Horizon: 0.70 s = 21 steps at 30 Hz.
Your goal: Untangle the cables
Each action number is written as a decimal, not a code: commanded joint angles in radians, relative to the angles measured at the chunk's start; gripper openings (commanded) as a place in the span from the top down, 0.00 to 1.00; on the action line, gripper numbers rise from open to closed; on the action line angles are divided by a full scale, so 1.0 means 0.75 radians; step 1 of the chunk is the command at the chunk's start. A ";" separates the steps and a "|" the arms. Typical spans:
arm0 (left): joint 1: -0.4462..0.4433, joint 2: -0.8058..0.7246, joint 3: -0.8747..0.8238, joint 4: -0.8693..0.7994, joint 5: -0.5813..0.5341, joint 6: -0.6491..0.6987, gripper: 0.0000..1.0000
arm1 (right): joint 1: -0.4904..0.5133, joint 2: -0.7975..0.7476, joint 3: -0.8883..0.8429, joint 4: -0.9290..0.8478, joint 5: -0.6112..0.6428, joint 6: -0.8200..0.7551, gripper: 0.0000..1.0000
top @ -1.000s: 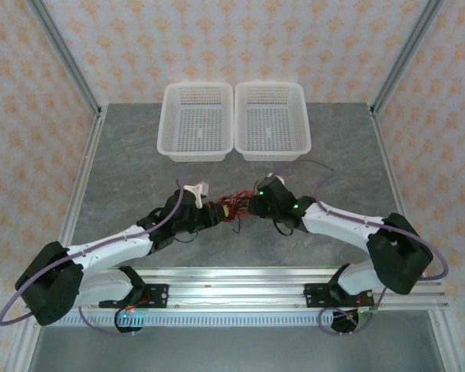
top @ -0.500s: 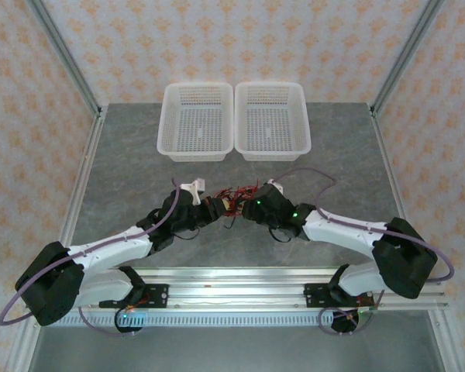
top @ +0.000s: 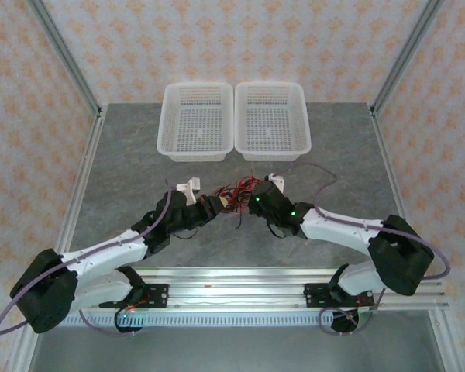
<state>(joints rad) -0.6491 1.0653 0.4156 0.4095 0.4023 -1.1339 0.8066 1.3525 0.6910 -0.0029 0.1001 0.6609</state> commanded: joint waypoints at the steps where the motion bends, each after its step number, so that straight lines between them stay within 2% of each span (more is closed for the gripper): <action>1: 0.044 -0.070 0.000 0.077 0.086 -0.017 1.00 | -0.111 -0.082 -0.104 -0.013 0.290 -0.112 0.78; 6: 0.068 -0.025 -0.020 0.059 0.225 0.004 1.00 | -0.132 -0.222 -0.239 0.210 0.445 -0.266 0.75; 11: 0.069 0.000 -0.043 0.059 0.295 0.029 1.00 | -0.147 -0.340 -0.329 0.403 0.446 -0.404 0.74; 17: 0.069 0.004 -0.012 -0.075 0.306 0.152 1.00 | -0.157 -0.396 -0.309 0.452 0.346 -0.555 0.72; 21: 0.068 0.037 -0.002 -0.121 0.292 0.222 1.00 | -0.173 -0.383 -0.226 0.365 0.187 -0.624 0.62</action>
<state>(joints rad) -0.6125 1.0775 0.3973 0.3878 0.6033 -1.0382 0.7052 1.0706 0.4606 0.2893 0.2474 0.2737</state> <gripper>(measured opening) 0.097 0.368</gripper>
